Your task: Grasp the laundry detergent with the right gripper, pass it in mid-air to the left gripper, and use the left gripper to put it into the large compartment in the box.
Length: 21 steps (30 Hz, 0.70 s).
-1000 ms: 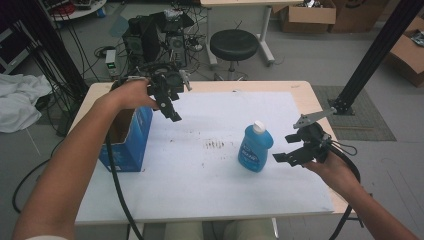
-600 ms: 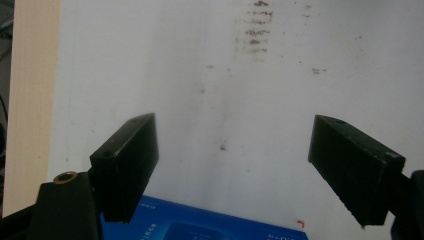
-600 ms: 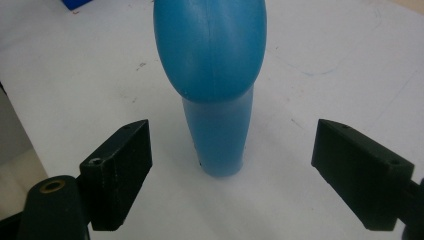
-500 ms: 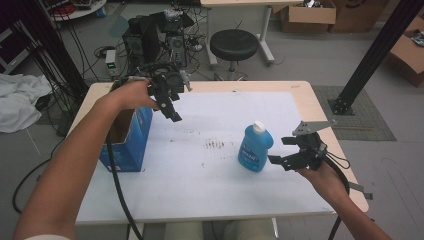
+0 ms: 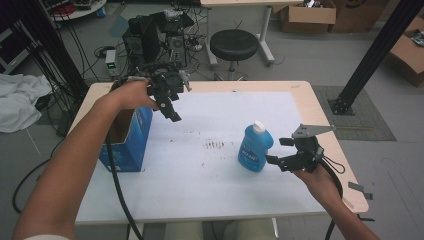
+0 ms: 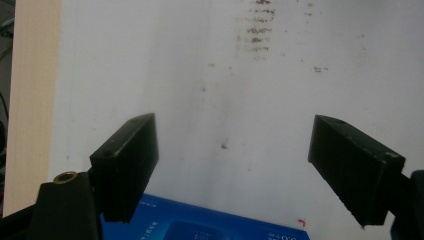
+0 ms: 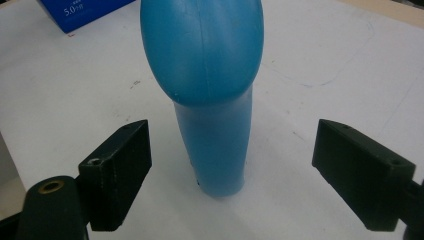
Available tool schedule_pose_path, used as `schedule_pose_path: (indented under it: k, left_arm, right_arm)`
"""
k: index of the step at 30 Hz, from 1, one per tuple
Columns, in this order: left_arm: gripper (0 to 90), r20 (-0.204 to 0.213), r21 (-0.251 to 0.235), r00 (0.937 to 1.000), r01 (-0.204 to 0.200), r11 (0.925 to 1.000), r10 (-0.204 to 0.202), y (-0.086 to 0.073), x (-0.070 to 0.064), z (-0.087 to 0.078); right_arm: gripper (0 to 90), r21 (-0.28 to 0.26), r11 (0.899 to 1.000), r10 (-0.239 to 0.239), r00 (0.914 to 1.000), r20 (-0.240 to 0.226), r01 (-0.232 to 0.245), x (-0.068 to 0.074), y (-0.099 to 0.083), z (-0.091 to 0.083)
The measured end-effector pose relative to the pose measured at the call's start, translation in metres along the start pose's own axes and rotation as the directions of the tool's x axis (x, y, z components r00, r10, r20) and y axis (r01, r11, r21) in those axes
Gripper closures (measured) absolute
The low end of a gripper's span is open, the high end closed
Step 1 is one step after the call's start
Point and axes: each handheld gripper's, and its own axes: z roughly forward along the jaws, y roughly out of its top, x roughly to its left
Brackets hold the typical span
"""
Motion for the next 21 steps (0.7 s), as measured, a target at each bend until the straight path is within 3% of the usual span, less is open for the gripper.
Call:
schedule_pose_path:
  k: [21]
  left_arm:
    - [20.8, -0.003, -0.003, 1.0, 0.004, 1.0, -0.004, -0.001, 0.001, 0.001]
  right_arm:
    - [15.4, -0.082, 0.997, 0.009, 0.9999, -0.007, -0.01, 0.002, -0.008, 0.023]
